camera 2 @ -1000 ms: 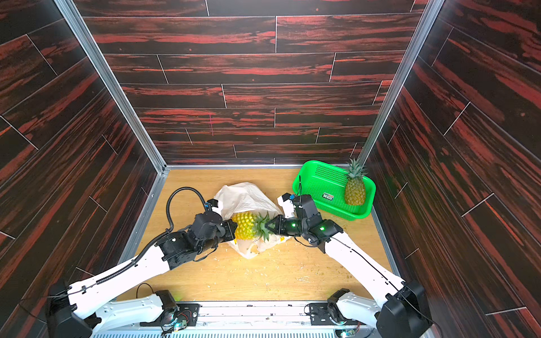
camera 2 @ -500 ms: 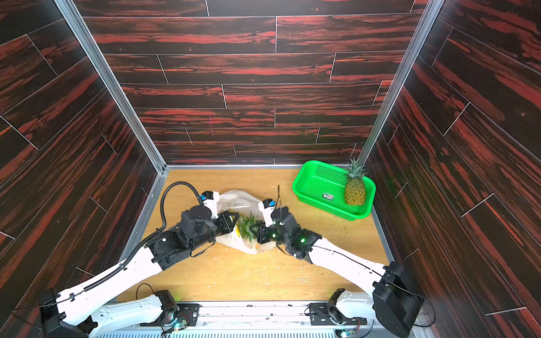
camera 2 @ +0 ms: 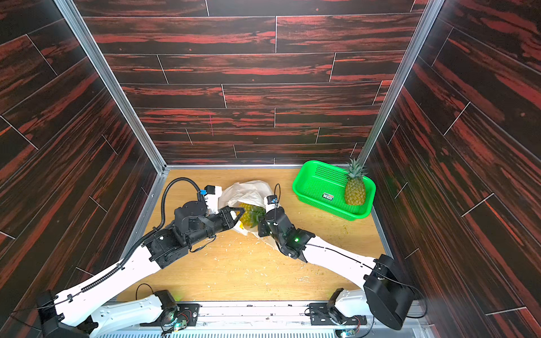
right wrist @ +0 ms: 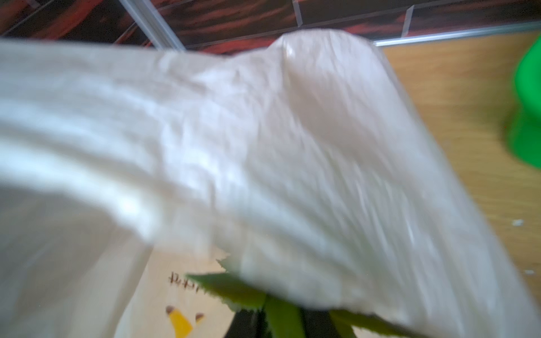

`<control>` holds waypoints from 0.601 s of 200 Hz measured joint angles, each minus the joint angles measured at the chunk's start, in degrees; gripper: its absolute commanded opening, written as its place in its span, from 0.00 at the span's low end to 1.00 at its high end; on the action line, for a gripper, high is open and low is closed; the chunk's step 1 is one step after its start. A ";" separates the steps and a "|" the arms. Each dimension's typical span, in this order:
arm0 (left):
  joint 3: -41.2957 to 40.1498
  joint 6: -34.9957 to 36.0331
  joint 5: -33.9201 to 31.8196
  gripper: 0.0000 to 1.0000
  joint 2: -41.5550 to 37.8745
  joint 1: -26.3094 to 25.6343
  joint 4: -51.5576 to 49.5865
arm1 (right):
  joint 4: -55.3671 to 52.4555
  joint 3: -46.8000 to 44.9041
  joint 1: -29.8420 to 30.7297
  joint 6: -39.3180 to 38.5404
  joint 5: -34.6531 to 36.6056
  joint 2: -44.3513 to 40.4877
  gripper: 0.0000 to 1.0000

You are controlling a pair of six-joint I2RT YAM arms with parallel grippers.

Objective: Place the pineapple into a plastic bag & tie a knot
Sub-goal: Place the pineapple in the plastic bag.

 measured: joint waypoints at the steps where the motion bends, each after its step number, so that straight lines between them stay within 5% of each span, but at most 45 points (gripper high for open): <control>1: -0.02 0.02 0.07 0.00 0.00 0.00 0.02 | -0.04 0.07 0.00 -0.02 0.17 0.07 0.00; 34: -1.92 0.17 0.50 0.00 -0.70 0.20 -0.04 | 0.13 1.62 0.00 0.17 5.05 2.40 0.07; 79: -5.25 -1.18 -0.39 0.00 -1.03 1.57 -1.16 | 1.16 2.38 0.02 0.33 4.24 5.09 0.53; 120: -7.56 -1.40 -2.05 0.00 -1.05 2.08 -3.15 | -1.55 2.75 0.02 1.77 0.66 3.28 0.77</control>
